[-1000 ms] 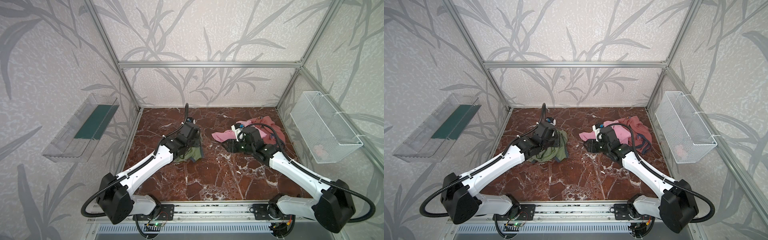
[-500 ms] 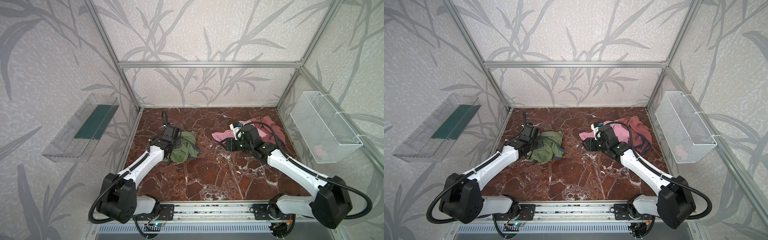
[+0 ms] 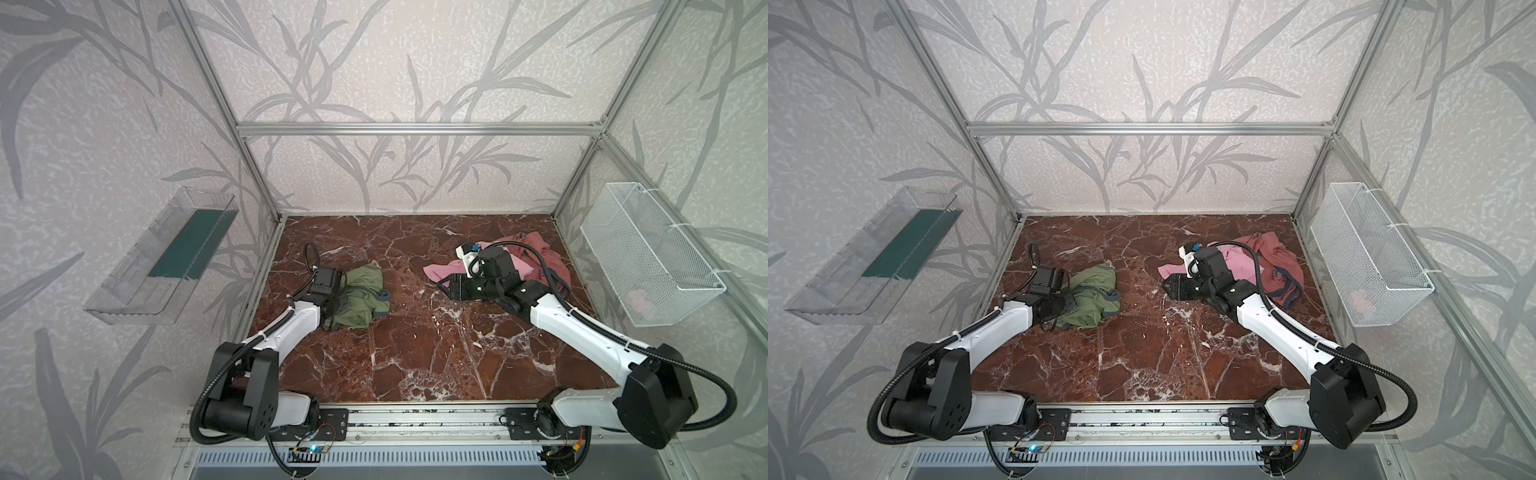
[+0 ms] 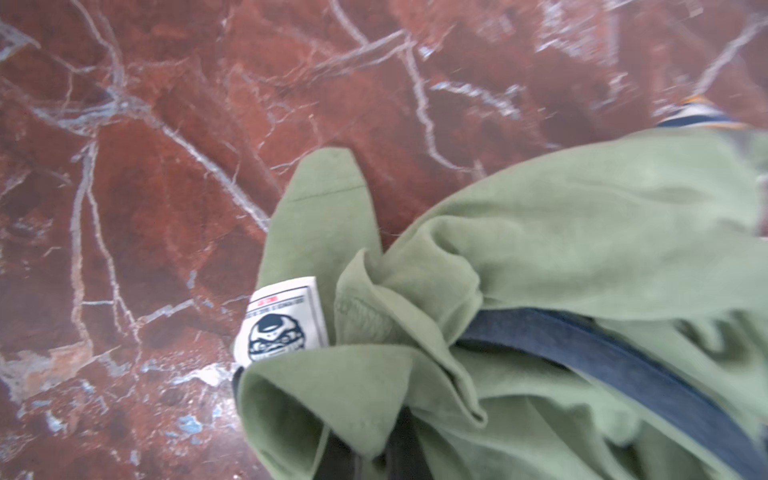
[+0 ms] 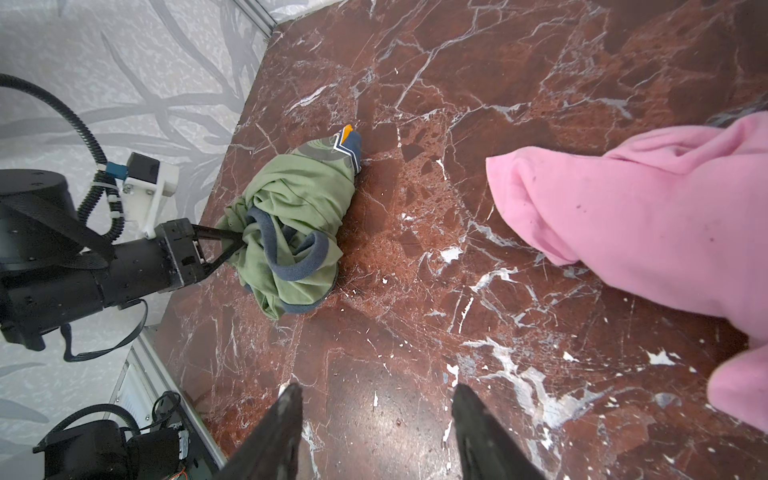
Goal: Pick out a specific cloth from the pile
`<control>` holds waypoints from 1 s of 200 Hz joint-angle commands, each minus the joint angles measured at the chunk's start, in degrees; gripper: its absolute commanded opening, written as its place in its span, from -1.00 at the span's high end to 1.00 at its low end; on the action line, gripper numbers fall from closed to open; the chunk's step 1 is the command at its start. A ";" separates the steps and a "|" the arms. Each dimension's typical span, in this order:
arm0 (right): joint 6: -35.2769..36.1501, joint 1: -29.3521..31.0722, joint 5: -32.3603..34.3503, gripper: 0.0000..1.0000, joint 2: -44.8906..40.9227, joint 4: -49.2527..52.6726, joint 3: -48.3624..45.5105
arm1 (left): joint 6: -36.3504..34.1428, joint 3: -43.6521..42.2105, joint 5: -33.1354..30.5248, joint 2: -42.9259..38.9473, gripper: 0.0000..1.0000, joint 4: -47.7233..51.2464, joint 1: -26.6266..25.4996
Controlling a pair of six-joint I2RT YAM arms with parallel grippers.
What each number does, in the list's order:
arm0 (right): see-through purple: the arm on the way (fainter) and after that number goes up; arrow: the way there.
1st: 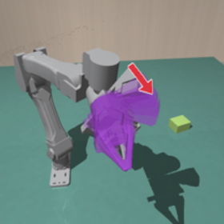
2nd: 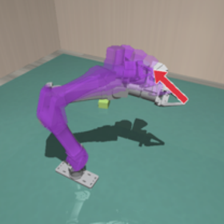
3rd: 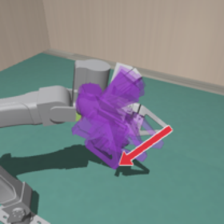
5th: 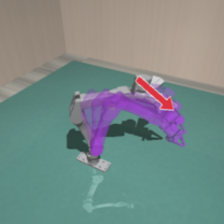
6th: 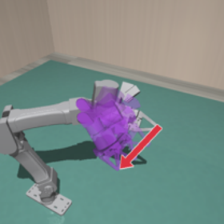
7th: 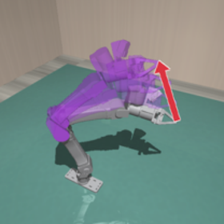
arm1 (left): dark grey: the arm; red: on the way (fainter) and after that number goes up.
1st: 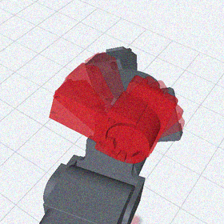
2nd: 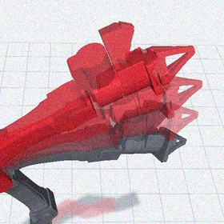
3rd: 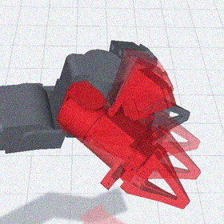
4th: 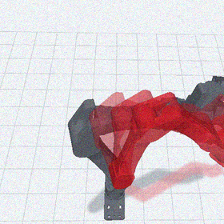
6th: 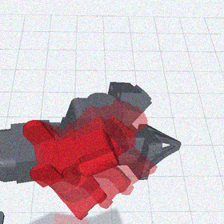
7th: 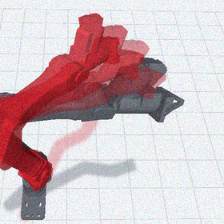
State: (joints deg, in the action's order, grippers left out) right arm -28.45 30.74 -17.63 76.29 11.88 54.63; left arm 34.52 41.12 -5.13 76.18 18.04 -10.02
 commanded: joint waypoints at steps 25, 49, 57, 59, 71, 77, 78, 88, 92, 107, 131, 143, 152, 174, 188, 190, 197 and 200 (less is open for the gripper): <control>0.59 -0.16 0.05 -0.16 -1.20 0.17 1.61 | -0.62 0.39 1.96 -10.35 0.35 6.06 -0.66; 0.26 -0.12 -0.32 -0.16 -0.80 -0.23 1.88 | -1.29 2.20 0.63 -14.51 0.27 11.44 -1.80; 0.08 -0.17 -0.38 -0.16 -0.71 -0.56 1.84 | -1.96 2.91 0.36 -15.35 0.26 12.62 -2.46; 0.06 -0.23 -0.43 -0.16 -0.71 -0.61 1.87 | -2.12 3.04 0.42 -15.60 0.27 12.80 -2.63; -0.19 -0.15 -0.70 -0.16 -0.49 -0.93 1.79 | -3.30 3.51 1.12 -16.45 0.30 12.60 -4.08; -0.33 -0.10 -0.81 -0.16 -0.38 -1.10 1.78 | -3.67 3.61 1.56 -16.46 0.30 12.19 -4.93; -0.36 -0.13 -0.82 -0.16 -0.37 -1.13 1.79 | -3.76 3.61 1.72 -16.44 0.30 12.06 -5.10; -0.55 -0.07 -1.06 -0.16 -0.27 -1.42 1.58 | -4.43 3.53 3.03 -15.75 0.31 10.49 -6.85; -0.71 -0.07 -1.01 -0.16 -0.18 -1.50 1.61 | -4.45 3.52 3.20 -15.24 0.31 9.93 -7.72; -1.00 -0.12 -1.09 -0.16 -0.09 -1.68 1.33 | -4.20 3.08 3.51 -12.65 0.35 7.21 -10.79; -1.00 -0.11 -0.71 -0.16 -0.52 -1.28 1.18 | -1.52 1.21 5.73 -7.47 0.41 1.33 -12.46; -0.87 -0.10 -0.42 -0.16 -0.77 -0.96 1.06 | -0.29 0.07 6.85 -5.16 0.42 -2.18 -12.41; -0.82 -0.07 -0.23 -0.16 -0.79 -0.68 1.07 | 0.38 -0.71 6.83 -3.54 0.44 -4.78 -12.46; -0.58 -0.07 -0.12 -0.16 -0.09 -0.23 1.70 | 1.09 -0.77 4.48 0.92 0.46 -8.32 -12.39; -0.12 -0.07 -0.15 -0.16 0.87 0.39 2.87 | 1.60 0.03 1.15 3.79 0.47 -8.95 -12.23; -0.05 -0.07 -0.13 -0.16 1.05 0.46 2.99 | 1.56 0.15 0.59 4.13 0.47 -9.05 -12.17; 0.12 -0.12 -0.14 -0.16 1.51 0.53 3.57 | 1.59 0.76 -0.97 5.54 0.47 -9.14 -12.01; 0.14 -0.12 -0.15 -0.16 1.76 0.57 3.87 | 1.64 1.09 -1.70 6.12 0.47 -9.09 -11.83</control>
State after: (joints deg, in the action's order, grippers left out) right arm -28.97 30.74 -18.04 76.69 12.14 55.20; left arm 34.54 40.77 -0.84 78.87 12.51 -22.46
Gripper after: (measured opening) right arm 0.581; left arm 0.266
